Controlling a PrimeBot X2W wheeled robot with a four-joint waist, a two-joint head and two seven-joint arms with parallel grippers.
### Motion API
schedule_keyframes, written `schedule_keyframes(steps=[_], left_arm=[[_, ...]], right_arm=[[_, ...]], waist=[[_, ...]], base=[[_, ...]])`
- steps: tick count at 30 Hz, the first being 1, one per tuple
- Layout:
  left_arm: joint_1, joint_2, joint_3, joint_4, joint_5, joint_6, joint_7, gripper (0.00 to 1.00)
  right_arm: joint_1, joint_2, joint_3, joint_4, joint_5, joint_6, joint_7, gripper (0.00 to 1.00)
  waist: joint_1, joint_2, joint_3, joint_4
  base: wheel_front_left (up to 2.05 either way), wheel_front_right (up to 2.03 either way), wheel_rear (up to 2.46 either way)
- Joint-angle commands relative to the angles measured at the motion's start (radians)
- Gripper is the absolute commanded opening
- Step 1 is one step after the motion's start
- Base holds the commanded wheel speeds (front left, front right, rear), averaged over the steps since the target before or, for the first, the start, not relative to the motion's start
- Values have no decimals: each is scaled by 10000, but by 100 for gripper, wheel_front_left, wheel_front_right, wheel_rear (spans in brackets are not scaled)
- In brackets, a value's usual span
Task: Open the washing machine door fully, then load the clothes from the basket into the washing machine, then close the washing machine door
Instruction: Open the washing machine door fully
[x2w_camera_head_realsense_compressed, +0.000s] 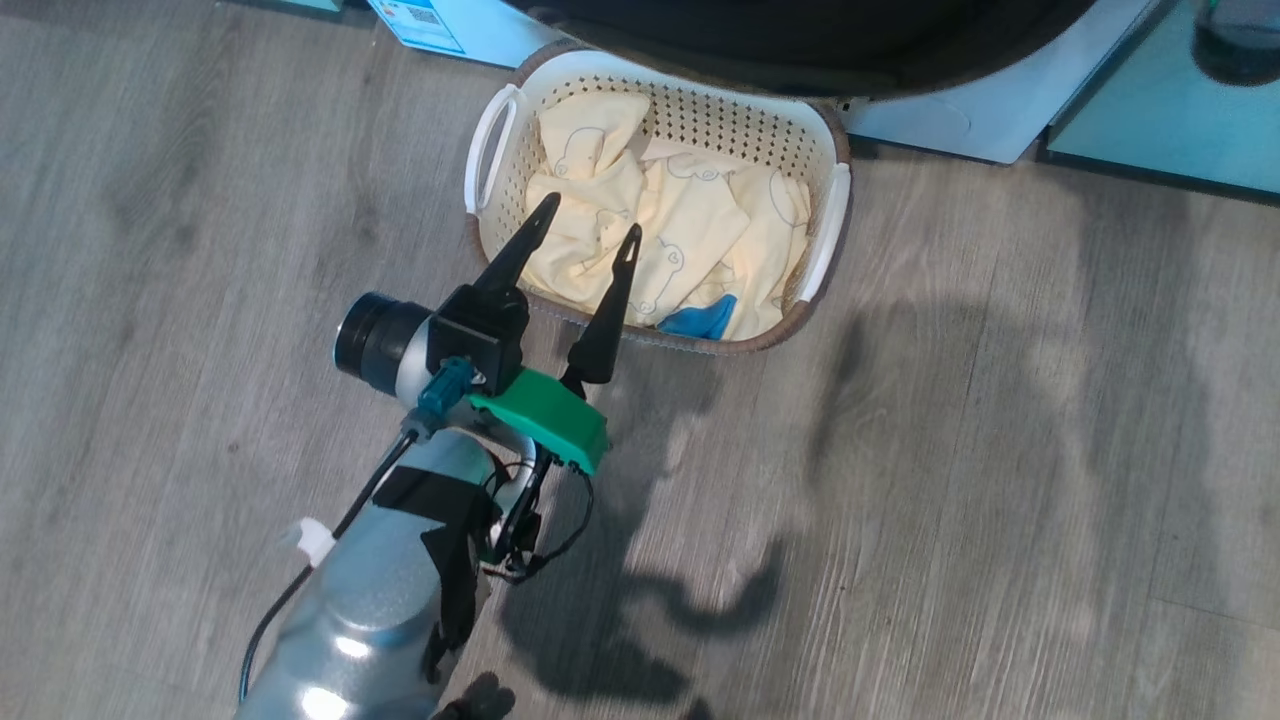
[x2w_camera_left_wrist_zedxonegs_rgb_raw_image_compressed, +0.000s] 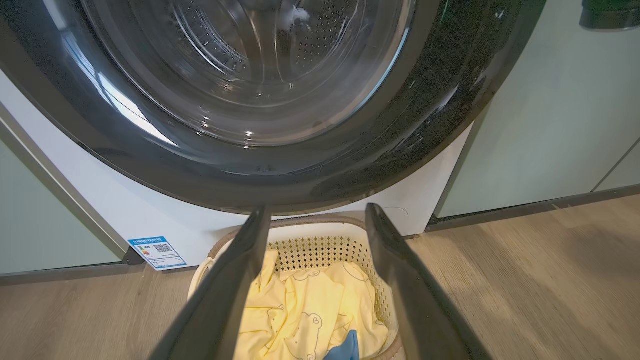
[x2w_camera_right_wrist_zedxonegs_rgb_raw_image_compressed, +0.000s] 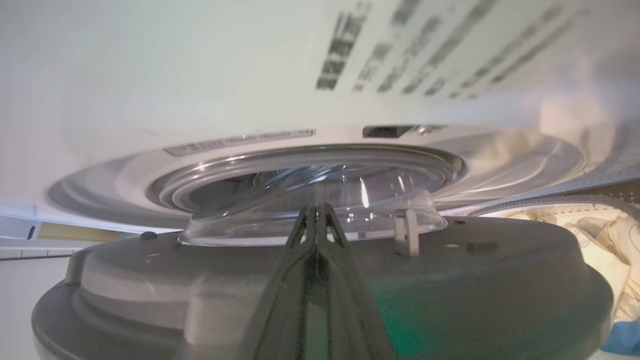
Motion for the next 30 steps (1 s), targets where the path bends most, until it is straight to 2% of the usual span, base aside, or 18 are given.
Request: schedule_keyframes(steps=[1,9,18,30], left_arm=[[-144,165,367,-274,-67,72,-63,100],[-21,165,452,-199,-89,101,-63,100],[283,164,616,-101,-2,73,-63,100],[767,164,820,38,99,-9,-63,100]], right_arm=[[135,420,166,-475,97,-27,391,0],[694,417,350,-1110,148,-27,986,0],[1857,418,617,-2365,332,-27,1771,0],[3397,429,1183,-3643,793,-27,2142,0]], waist=[[0,0,-45,-24],[0,0,-261,-141],[0,0,-693,-301],[0,0,-1346,-451]], base=[[0,0,0],[0,0,0],[0,0,0],[0,0,0]])
